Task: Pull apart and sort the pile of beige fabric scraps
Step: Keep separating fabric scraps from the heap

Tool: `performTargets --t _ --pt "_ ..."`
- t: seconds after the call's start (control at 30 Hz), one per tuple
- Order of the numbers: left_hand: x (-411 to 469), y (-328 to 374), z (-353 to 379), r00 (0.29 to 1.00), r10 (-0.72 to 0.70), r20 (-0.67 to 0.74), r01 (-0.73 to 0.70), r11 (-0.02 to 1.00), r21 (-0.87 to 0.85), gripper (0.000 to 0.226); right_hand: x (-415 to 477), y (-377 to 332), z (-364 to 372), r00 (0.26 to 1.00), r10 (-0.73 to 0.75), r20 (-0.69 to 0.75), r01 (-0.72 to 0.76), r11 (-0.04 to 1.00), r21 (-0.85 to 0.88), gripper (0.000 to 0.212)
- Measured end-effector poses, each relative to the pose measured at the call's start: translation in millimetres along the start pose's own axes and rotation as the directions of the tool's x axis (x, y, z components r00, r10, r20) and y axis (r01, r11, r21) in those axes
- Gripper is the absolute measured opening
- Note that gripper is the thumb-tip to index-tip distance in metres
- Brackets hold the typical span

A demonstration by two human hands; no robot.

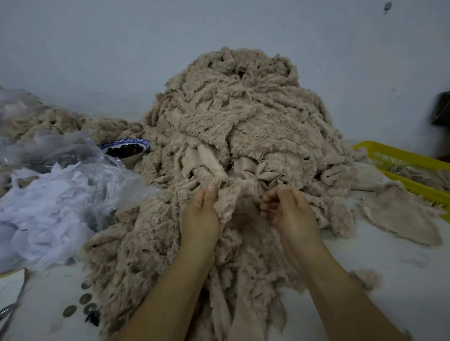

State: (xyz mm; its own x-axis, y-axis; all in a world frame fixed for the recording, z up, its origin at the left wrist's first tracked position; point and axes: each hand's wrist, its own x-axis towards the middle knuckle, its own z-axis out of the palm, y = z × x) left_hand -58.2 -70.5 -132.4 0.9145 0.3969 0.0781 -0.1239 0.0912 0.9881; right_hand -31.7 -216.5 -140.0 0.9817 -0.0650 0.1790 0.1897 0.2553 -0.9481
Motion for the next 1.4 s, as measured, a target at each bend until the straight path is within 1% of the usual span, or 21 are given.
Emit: performTargets --t 0.07,0.1,0.17,0.23,0.27,0.33,0.43,0.53,0.6,0.7,0.77,0.83,1.0,1.03,1.1,1.13,1.17,1.23,1.3,1.33,1.4 --pt "0 1 -1 0.999 0.037 0.006 -0.036 0.999 -0.036 0.028 -1 -2 1 0.999 0.042 0.019 -0.043 0.996 0.072 0.030" --pt "-1 0 -1 0.996 0.090 0.018 -0.090 0.996 -0.007 0.030 -3 -2 3 0.997 0.053 0.056 -0.055 0.997 0.046 0.033" --pt "-4 -2 0 0.974 0.210 0.089 -0.219 0.970 0.105 0.029 -9 2 9 0.982 0.055 0.179 -0.034 0.992 -0.118 0.045" --pt "-7 -5 3 0.939 0.289 0.188 -0.322 0.929 0.181 0.017 -16 5 15 0.966 0.021 0.257 0.042 0.971 -0.236 0.036" --pt "-7 -6 4 0.933 0.293 0.208 -0.332 0.923 0.193 0.013 -17 5 16 0.975 -0.001 0.223 0.060 0.965 -0.256 0.027" --pt "-7 -7 4 0.944 0.267 0.194 -0.303 0.935 0.185 0.014 -13 3 14 0.997 0.027 0.068 -0.009 0.968 -0.249 0.025" --pt "-6 -6 5 0.974 0.157 0.163 -0.171 0.982 0.075 0.024 -7 1 10 0.989 0.149 0.000 -0.148 0.982 -0.120 0.032" --pt "-9 -1 7 0.980 0.089 0.178 -0.087 0.996 -0.017 0.041 -6 1 12 0.969 0.247 -0.001 -0.245 0.961 0.126 0.035" --pt "-11 3 6 0.973 0.075 0.217 -0.084 0.996 0.034 0.045 -6 -3 14 0.964 0.267 0.013 -0.261 0.928 0.266 0.030" --pt "-10 1 1 0.931 0.088 0.355 -0.156 0.974 0.167 0.037 -3 -12 8 0.965 0.262 -0.019 -0.240 0.906 0.348 0.034" --pt "-9 0 -1 0.893 0.094 0.441 -0.231 0.935 0.268 0.027 1 -16 0 0.963 0.262 -0.061 -0.221 0.901 0.374 0.037" --pt "-8 -1 -1 0.879 0.108 0.465 -0.287 0.898 0.335 0.025 5 -18 -5 0.959 0.260 -0.111 -0.199 0.900 0.387 0.034" --pt "0 0 -11 0.910 0.189 0.369 -0.360 0.802 0.477 0.015 11 -18 -16 0.938 0.286 -0.194 -0.143 0.833 0.534 0.026" --pt "2 0 -13 0.916 0.213 0.342 -0.376 0.755 0.537 0.013 12 -17 -18 0.934 0.292 -0.206 -0.140 0.829 0.541 0.026" --pt "3 2 -14 0.908 0.303 0.291 -0.418 0.587 0.693 0.010 14 -16 -19 0.927 0.299 -0.228 -0.129 0.822 0.554 0.024" --pt "3 2 -13 0.897 0.353 0.266 -0.427 0.537 0.727 0.008 14 -17 -20 0.925 0.297 -0.239 -0.117 0.818 0.562 0.023" --pt "2 3 -13 0.892 0.383 0.238 -0.424 0.534 0.731 0.008 15 -18 -21 0.923 0.292 -0.251 -0.103 0.815 0.570 0.022" --pt "4 3 -15 0.924 0.351 0.150 -0.359 0.670 0.650 0.011 16 -21 -23 0.912 0.291 -0.290 -0.070 0.805 0.589 0.021" --pt "8 2 -19 0.972 0.230 0.053 -0.225 0.841 0.492 0.015 15 -24 -26 0.899 0.294 -0.324 -0.038 0.790 0.611 0.023" --pt "9 3 -20 0.987 0.156 0.026 -0.154 0.912 0.381 0.019 15 -24 -27 0.895 0.290 -0.338 -0.025 0.791 0.611 0.024" --pt "11 8 -21 0.998 -0.018 0.058 0.016 0.999 0.031 0.025 13 -25 -26 0.899 0.272 -0.344 -0.028 0.818 0.574 0.023"
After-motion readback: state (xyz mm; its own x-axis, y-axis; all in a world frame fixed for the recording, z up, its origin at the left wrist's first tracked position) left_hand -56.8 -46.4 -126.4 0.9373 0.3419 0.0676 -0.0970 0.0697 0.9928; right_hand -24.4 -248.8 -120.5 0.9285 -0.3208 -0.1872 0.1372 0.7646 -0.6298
